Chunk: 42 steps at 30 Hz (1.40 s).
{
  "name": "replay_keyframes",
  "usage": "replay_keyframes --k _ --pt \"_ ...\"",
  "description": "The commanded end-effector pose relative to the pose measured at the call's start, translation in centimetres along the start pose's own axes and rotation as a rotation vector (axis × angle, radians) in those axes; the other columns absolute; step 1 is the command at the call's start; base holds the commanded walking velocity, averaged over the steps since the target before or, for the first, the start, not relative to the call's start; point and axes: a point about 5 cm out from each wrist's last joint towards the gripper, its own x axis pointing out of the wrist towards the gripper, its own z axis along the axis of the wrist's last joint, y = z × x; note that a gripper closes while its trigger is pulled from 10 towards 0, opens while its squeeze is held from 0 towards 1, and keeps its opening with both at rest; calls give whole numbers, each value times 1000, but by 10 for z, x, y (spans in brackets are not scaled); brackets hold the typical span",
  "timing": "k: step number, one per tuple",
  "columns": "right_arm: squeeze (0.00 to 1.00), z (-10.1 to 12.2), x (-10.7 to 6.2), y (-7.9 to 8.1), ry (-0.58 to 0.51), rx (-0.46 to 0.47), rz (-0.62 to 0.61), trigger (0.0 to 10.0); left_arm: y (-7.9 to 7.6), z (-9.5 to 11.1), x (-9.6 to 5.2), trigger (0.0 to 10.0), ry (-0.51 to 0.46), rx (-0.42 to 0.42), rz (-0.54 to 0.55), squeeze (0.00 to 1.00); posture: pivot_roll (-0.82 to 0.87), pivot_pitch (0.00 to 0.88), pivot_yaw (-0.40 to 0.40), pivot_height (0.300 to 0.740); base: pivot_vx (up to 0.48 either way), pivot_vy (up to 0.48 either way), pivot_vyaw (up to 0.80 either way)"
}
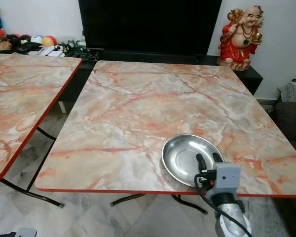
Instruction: Setting the table
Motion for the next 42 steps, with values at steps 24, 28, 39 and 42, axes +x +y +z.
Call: replay_keyframes --k 24,28,39,42 --pt "0 0 5 10 -26 -26 26 10000 12 -5 -3 10000 19 -53 50 0 34 96 -32 740 0 0 0" --pt "0 0 6 14 -28 -26 34 10000 10 -8 -3 10000 32 -135 49 0 34 99 -32 740 0 0 541" --pt "0 -1 6 14 -24 -3 28 10000 -1 -13 -3 10000 50 -169 13 0 31 104 -35 740 0 0 52" --pt "0 -1 7 14 -25 -4 30 10000 -3 -12 -2 10000 44 -179 4 0 34 104 -35 740 0 0 0"
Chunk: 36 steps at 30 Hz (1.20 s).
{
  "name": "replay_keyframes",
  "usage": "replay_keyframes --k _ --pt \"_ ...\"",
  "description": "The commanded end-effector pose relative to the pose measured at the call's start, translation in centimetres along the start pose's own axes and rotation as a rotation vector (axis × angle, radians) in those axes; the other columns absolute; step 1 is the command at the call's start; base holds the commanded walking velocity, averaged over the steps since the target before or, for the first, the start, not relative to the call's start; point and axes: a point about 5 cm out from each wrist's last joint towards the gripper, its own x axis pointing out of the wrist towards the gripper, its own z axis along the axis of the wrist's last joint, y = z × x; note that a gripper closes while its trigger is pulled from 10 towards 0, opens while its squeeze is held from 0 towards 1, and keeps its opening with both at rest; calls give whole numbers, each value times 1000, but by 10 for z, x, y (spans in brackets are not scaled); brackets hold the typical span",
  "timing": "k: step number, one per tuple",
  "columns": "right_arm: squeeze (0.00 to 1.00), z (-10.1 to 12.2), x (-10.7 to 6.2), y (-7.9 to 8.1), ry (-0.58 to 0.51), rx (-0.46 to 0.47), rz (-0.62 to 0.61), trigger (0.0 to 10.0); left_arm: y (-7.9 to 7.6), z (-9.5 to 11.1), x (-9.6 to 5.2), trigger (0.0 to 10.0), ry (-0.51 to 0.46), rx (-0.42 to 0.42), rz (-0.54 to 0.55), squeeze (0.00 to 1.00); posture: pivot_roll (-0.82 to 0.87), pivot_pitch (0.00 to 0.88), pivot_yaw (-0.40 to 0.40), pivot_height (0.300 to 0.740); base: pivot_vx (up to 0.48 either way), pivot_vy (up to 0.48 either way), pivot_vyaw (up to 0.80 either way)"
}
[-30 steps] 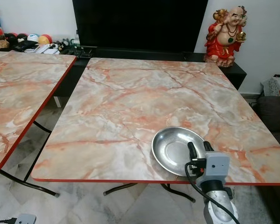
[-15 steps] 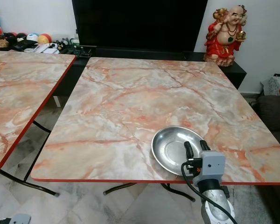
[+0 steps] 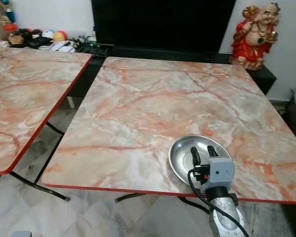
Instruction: Setting the table
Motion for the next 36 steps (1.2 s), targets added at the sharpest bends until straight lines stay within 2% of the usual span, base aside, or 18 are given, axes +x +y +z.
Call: replay_keyframes --k 1,11,24,32,36 --pt "0 -4 -2 -4 13 3 -13 10000 0 -6 -1 10000 21 -25 -3 0 34 104 -35 740 0 0 0" --pt "0 -5 -1 0 11 2 -4 10000 2 -6 -1 10000 28 -31 4 0 44 106 -34 740 0 0 0" --pt "0 -5 -2 -1 6 25 -29 10000 -5 -6 -1 10000 15 4 -37 0 38 109 -37 740 0 0 0" --pt "0 -7 -2 -7 13 144 -154 10000 -7 -5 -1 10000 6 -1 -50 0 35 109 -37 740 0 0 0" --pt "0 -8 -3 -8 17 161 -164 10000 -8 -5 0 10000 7 5 -54 0 35 110 -38 740 0 0 0"
